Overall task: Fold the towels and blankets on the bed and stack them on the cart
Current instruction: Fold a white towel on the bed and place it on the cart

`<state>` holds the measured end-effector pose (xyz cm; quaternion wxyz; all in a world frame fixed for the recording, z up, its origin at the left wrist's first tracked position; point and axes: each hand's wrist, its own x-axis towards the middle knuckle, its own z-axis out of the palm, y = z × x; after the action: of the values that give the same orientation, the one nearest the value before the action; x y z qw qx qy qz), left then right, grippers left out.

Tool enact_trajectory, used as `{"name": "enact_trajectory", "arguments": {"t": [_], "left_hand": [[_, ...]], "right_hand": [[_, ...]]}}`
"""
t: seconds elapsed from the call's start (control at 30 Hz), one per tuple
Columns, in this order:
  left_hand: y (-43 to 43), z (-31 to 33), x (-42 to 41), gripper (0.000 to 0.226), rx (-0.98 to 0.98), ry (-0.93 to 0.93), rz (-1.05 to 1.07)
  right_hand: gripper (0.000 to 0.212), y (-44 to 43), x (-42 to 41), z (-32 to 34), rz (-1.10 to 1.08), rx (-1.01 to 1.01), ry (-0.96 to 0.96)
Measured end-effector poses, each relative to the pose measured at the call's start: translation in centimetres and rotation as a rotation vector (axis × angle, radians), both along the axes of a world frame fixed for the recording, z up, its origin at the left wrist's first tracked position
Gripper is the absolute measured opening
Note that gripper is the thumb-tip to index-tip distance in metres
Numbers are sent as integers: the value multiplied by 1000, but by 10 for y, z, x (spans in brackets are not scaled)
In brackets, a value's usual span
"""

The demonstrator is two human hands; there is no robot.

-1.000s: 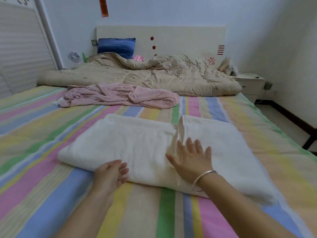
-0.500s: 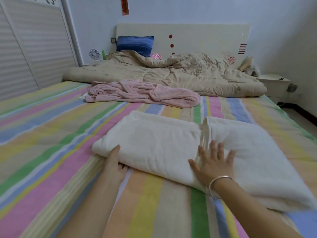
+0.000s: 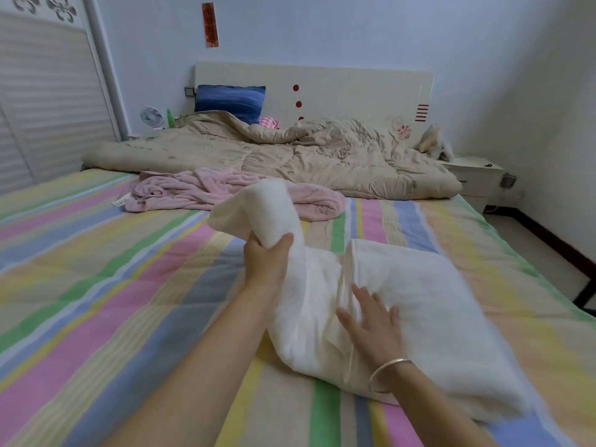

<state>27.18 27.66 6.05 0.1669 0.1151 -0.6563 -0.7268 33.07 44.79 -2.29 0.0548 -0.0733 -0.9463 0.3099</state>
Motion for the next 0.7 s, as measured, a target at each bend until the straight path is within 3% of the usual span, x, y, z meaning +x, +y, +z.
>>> {"name": "enact_trajectory", "arguments": {"t": [0.07,0.13,0.23,0.3,0.37,0.43,0.57,0.7], "left_hand": [[42,10,14,41,-362,137,-117],[87,10,34,44,-712,278,-238],[133,-11,60,55,-1132,527,-464],[151,-31,73,63,-1397,636,-586],[159,-48,78,71,-1511,684,-585],[157,-51,82,67,-1429,699,-579],[134,-46,102,41,-1082,790,-565],[93,-61,129,5,-931,800,-352]], "right_hand": [[53,17,8,21,-67,-744,31],[57,54,18,38,-172,-1430,14],[96,110,37,54,-212,-2185,-251],[100,144,48,67,-298,-1830,-229],[90,165,48,72,-388,-1507,-205],[86,179,44,73,-376,-1298,-240],[101,185,29,81,-363,-875,-285],[58,158,19,103,-303,-588,-274]]}}
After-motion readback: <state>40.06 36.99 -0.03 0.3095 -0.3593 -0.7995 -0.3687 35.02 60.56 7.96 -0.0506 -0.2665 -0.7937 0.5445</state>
